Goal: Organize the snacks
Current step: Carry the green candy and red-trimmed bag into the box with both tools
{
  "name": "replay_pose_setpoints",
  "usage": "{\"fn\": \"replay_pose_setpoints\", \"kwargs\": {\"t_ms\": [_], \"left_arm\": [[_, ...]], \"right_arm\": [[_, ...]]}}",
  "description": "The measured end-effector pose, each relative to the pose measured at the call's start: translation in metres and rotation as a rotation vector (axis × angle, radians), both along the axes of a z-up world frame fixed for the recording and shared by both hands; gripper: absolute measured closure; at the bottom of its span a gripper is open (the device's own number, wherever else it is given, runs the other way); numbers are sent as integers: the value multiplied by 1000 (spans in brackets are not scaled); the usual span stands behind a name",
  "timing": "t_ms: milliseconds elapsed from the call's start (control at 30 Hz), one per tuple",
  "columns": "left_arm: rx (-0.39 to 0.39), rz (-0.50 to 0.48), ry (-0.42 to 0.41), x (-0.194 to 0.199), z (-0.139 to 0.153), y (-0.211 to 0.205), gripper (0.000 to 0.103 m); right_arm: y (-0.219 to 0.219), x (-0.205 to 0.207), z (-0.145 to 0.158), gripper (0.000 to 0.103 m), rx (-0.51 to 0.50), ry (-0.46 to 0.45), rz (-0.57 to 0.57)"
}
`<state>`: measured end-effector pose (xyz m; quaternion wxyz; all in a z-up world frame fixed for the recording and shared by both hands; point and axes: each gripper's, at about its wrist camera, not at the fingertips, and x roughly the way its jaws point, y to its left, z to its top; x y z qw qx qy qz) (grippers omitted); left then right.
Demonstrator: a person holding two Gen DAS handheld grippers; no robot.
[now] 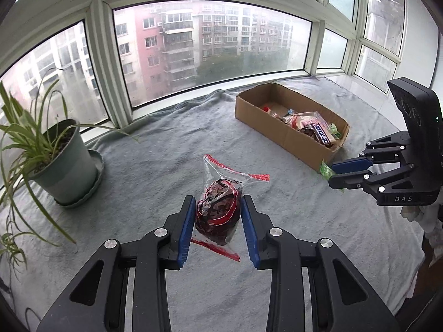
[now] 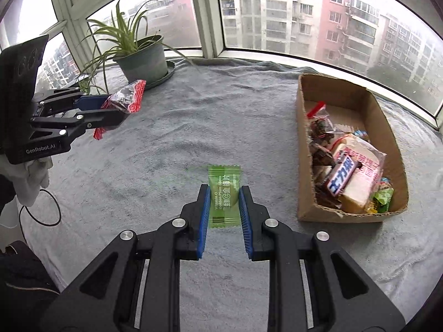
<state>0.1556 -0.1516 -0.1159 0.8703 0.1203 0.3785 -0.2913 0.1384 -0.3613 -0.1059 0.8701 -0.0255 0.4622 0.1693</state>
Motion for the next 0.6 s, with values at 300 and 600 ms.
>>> {"fn": "replay_pose_setpoints", "kwargs": {"t_ms": [300, 600], "left_arm": [[-25, -55, 8, 21, 3, -59, 71], [-44, -92, -24, 56, 19, -118, 71]], "right_arm": [[-71, 14, 17, 81, -20, -61, -144], [-127, 40, 16, 81, -33, -69, -240]]}}
